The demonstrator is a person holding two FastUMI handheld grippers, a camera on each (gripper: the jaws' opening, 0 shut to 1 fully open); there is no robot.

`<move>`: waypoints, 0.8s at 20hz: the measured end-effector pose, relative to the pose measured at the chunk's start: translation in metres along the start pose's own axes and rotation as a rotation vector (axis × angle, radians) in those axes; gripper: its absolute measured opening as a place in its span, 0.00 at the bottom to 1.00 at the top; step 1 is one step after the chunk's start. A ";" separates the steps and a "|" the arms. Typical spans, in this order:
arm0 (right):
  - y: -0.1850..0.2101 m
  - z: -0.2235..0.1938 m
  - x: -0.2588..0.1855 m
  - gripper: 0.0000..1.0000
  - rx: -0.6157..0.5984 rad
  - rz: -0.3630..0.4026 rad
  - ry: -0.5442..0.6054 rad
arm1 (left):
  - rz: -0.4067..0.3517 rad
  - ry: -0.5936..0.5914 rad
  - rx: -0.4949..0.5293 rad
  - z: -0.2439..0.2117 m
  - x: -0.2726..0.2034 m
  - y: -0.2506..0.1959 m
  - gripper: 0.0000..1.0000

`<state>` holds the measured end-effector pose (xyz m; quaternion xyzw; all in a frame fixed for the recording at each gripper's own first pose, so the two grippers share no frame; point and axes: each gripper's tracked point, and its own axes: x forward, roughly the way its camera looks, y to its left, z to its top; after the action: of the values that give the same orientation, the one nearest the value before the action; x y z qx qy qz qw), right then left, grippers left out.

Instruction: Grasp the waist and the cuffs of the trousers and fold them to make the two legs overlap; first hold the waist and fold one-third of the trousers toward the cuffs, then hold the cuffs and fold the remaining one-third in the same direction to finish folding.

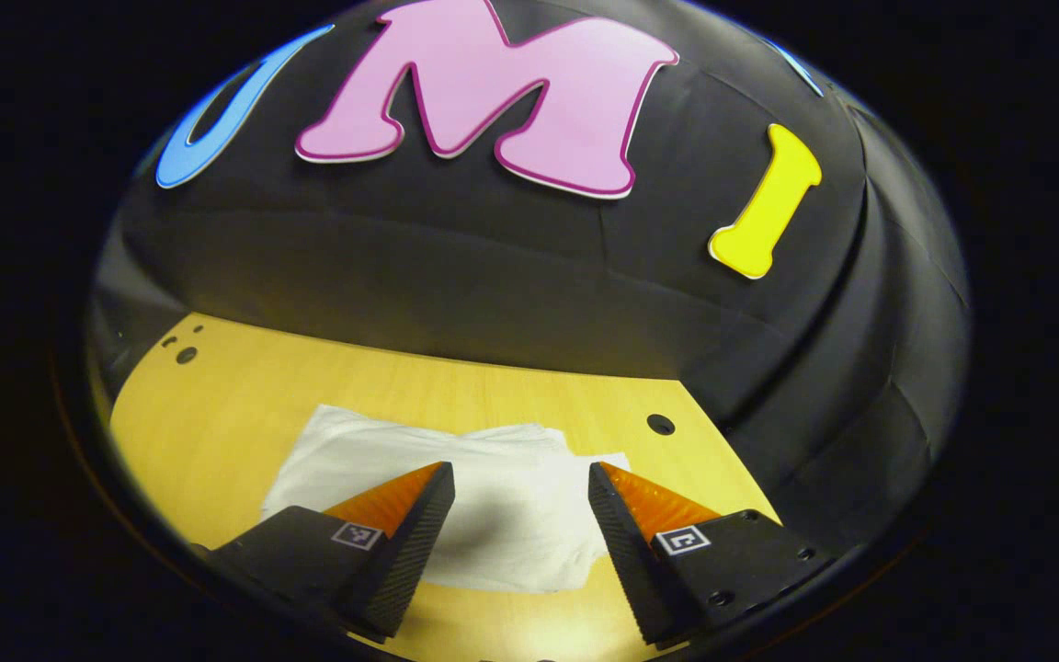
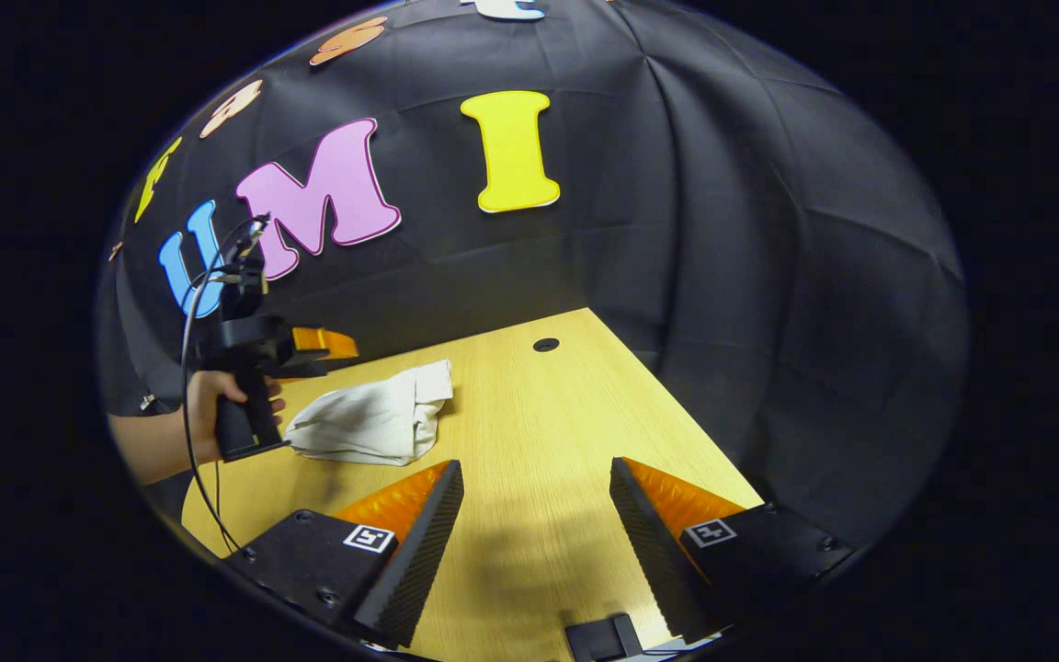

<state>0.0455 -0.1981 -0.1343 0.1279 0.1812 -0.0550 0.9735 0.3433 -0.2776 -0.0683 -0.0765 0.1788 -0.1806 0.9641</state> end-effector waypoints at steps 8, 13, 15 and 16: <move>0.065 0.011 -0.055 0.98 0.003 -0.003 -0.074 | 0.097 -0.171 0.065 0.013 -0.201 0.096 0.97; 0.114 0.013 -0.105 0.98 -0.017 0.009 -0.133 | 0.147 -0.243 0.072 0.002 -0.306 0.136 0.97; 0.130 0.009 -0.125 0.98 -0.017 0.011 -0.141 | 0.183 -0.246 0.066 -0.011 -0.339 0.151 0.97; 0.136 0.006 -0.134 0.98 -0.021 0.007 -0.149 | 0.194 -0.250 0.065 -0.019 -0.354 0.156 0.97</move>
<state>-0.0558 -0.0613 -0.0488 0.1138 0.1085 -0.0592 0.9858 0.0781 -0.0024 -0.0062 -0.0496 0.0581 -0.0816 0.9937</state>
